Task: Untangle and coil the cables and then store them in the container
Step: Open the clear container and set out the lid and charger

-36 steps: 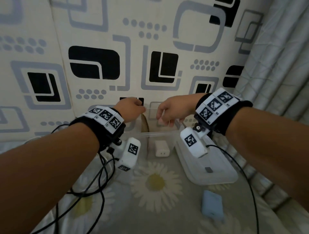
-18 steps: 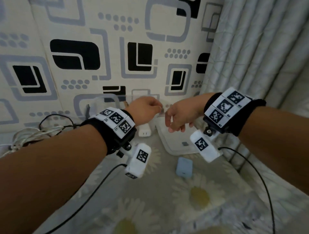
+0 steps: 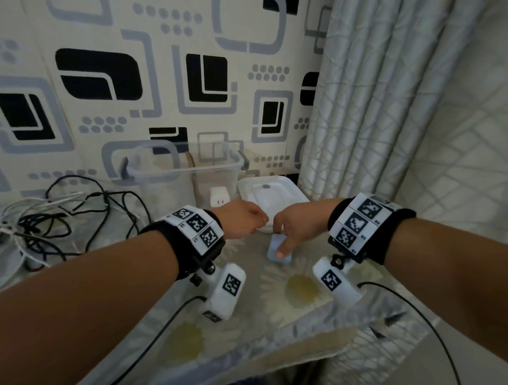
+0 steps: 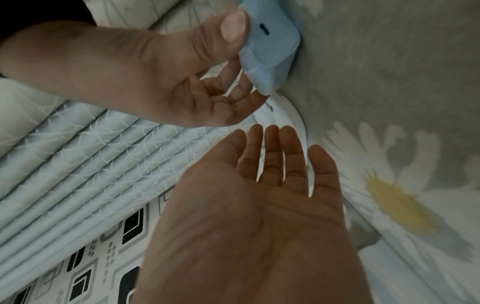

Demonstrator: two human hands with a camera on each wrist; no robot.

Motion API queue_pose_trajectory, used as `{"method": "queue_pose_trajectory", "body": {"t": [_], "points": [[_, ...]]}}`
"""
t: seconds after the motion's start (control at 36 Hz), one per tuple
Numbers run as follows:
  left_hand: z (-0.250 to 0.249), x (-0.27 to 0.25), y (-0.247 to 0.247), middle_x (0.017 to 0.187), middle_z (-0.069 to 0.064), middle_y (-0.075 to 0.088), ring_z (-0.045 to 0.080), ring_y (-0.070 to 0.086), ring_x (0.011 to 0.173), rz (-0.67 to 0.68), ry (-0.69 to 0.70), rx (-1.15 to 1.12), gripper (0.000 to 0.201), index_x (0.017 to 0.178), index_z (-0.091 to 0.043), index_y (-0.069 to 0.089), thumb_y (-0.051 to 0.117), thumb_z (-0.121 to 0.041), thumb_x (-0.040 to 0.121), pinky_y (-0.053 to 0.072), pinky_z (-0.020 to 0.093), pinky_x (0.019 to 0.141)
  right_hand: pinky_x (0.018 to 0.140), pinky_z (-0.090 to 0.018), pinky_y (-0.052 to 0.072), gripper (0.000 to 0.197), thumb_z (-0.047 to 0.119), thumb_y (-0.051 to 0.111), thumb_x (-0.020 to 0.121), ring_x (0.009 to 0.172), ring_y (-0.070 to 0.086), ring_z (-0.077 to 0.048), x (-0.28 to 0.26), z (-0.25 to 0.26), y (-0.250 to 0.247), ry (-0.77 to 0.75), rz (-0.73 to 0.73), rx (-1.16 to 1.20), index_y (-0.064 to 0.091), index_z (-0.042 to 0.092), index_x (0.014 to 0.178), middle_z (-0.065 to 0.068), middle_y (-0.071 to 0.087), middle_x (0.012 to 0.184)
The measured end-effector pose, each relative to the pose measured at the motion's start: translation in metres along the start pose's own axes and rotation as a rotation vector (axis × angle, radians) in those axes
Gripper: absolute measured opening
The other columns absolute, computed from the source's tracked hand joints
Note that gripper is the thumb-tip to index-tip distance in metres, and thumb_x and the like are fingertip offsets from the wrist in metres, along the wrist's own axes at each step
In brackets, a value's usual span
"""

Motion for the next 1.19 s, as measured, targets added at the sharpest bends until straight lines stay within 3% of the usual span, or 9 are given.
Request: {"method": "queue_pose_trajectory", "body": {"t": [0.14,0.25,0.39,0.47,0.58,0.69,0.78,1.0,1.19], "points": [[0.011,0.002,-0.007,0.115,0.005,0.067,0.018,0.063,0.107,-0.058,-0.034,-0.049,0.027,0.118,-0.018,0.065,0.054,-0.026,0.095,0.048,0.028,0.088,0.088,-0.032,0.051,0.061,0.052,0.075,0.075,0.1,0.058,-0.019,-0.001,0.004,0.005,-0.03,-0.034,0.0,0.057,0.018,0.122,-0.001,0.061,0.112],[0.018,0.003,-0.015,0.112,0.005,0.068,0.017,0.064,0.104,-0.086,-0.034,-0.063,0.024,0.114,-0.019,0.067,0.055,-0.028,0.095,0.047,0.025,0.08,0.083,-0.034,0.052,0.053,0.049,0.076,0.074,0.091,0.057,-0.017,0.003,0.005,0.001,-0.069,-0.074,-0.003,0.059,0.02,0.115,0.002,0.06,0.102],[0.02,0.009,-0.035,0.111,0.005,0.068,0.017,0.064,0.104,-0.133,0.002,-0.079,0.02,0.111,-0.021,0.066,0.054,-0.027,0.096,0.049,0.027,0.082,0.074,-0.03,0.045,0.048,0.044,0.074,0.078,0.084,0.052,-0.013,0.002,0.007,-0.032,-0.138,-0.195,0.005,0.057,0.022,0.118,0.01,0.052,0.089],[0.018,0.012,-0.056,0.105,0.003,0.07,0.018,0.064,0.1,-0.224,0.036,-0.091,0.021,0.109,-0.019,0.068,0.055,-0.027,0.095,0.05,0.03,0.087,0.075,-0.032,0.044,0.05,0.041,0.075,0.078,0.084,0.052,-0.015,0.002,0.01,-0.056,-0.17,-0.321,0.027,0.056,0.022,0.121,0.004,0.056,0.098],[0.021,0.016,-0.087,0.1,0.0,0.069,0.016,0.063,0.093,-0.345,0.063,-0.11,0.015,0.102,-0.02,0.069,0.058,-0.025,0.093,0.047,0.023,0.075,0.078,-0.033,0.047,0.05,0.039,0.077,0.076,0.083,0.053,-0.015,0.008,0.015,-0.084,-0.222,-0.507,0.089,0.057,0.024,0.119,0.001,0.053,0.102],[0.028,0.017,-0.116,0.1,0.001,0.067,0.016,0.062,0.092,-0.411,0.045,-0.114,0.019,0.105,-0.015,0.07,0.059,-0.024,0.093,0.048,0.026,0.079,0.078,-0.039,0.054,0.051,0.034,0.079,0.074,0.08,0.058,-0.017,0.019,0.021,-0.103,-0.271,-0.634,0.174,0.057,0.026,0.12,0.001,0.05,0.106],[0.036,0.018,-0.14,0.094,0.001,0.067,0.015,0.061,0.083,-0.472,0.01,-0.112,0.021,0.106,-0.015,0.07,0.058,-0.027,0.093,0.051,0.029,0.078,0.081,-0.038,0.05,0.055,0.033,0.078,0.075,0.084,0.056,-0.018,0.03,0.027,-0.117,-0.272,-0.721,0.123,0.054,0.029,0.125,0.003,0.046,0.109],[0.068,0.023,-0.185,0.11,0.002,0.065,0.017,0.055,0.099,-0.62,-0.1,-0.033,0.02,0.107,-0.014,0.069,0.059,-0.024,0.093,0.038,0.025,0.083,0.077,-0.04,0.052,0.06,0.035,0.072,0.081,0.096,0.058,-0.022,0.061,0.044,-0.135,-0.257,-0.837,0.007,0.047,0.031,0.135,0.002,0.043,0.121],[0.111,0.034,-0.195,0.141,0.013,0.049,0.031,0.049,0.125,-0.578,-0.229,0.134,0.056,0.143,-0.018,0.042,0.06,-0.03,0.091,0.038,0.034,0.101,0.084,-0.04,0.051,0.06,0.031,0.071,0.082,0.099,0.056,-0.024,0.093,0.052,-0.139,-0.233,-0.773,0.091,0.046,0.027,0.137,-0.002,0.042,0.12]]}}
Point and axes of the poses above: each hand's wrist, its own x-axis towards the middle knuckle, its own y-axis out of the palm, z = x × y, the point moved 2 cm from there along x, towards the middle knuckle
